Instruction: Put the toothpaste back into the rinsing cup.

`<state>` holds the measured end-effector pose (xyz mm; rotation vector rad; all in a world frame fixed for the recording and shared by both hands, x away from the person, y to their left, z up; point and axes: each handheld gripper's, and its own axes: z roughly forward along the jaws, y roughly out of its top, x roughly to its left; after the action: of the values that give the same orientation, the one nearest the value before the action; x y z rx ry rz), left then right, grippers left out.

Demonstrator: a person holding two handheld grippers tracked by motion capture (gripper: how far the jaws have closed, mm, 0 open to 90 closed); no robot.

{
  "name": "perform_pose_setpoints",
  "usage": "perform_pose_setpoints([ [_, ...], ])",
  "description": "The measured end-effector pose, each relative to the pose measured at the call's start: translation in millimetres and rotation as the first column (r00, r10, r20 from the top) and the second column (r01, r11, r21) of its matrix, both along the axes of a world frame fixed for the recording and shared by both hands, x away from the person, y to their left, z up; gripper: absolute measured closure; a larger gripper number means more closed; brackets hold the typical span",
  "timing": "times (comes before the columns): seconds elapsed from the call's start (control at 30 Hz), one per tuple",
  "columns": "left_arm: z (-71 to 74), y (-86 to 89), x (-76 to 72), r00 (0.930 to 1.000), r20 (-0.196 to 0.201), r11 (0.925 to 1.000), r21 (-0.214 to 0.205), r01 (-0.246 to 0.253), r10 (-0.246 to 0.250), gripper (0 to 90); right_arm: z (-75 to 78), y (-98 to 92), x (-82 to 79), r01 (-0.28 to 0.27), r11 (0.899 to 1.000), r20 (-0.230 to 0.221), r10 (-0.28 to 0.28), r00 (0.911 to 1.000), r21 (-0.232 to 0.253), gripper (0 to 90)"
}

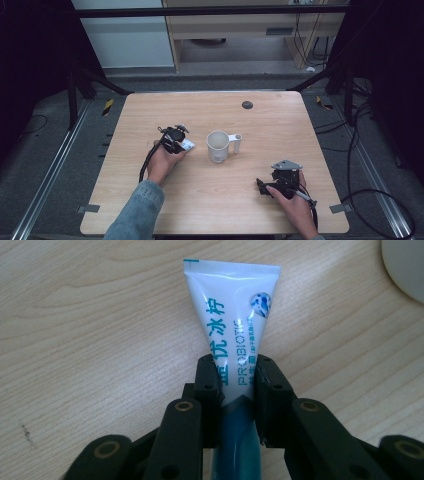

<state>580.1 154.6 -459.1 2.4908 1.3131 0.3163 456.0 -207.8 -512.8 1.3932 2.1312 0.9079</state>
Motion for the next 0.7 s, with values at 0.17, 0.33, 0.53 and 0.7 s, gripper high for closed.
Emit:
perform_pose_setpoints([
  [0.17,6.4,7.2,-7.5,0.9996,0.026,0.9996,-0.027,0.005,-0.004,76.4,0.3,0.2,-0.2,0.001,1.0,-0.004,-0.001,1.0,0.005,0.6],
  [0.33,18.3,12.9,-15.0,0.9979,0.065,0.9987,-0.05,0.008,-0.005,77.0,0.3,0.2,-0.2,0.002,1.0,-0.004,-0.002,1.0,0.004,0.6],
  [0.53,29.5,15.0,-23.9,0.9944,0.104,0.9978,-0.062,0.024,-0.017,77.3,0.3,0.1,-0.1,0.001,1.0,-0.003,-0.001,1.0,0.004,0.6],
  [0.7,41.3,20.4,-31.2,0.9905,0.135,0.9966,-0.076,0.034,-0.023,77.4,0.1,0.0,0.0,0.001,1.0,0.0,-0.001,1.0,0.0,0.6],
])
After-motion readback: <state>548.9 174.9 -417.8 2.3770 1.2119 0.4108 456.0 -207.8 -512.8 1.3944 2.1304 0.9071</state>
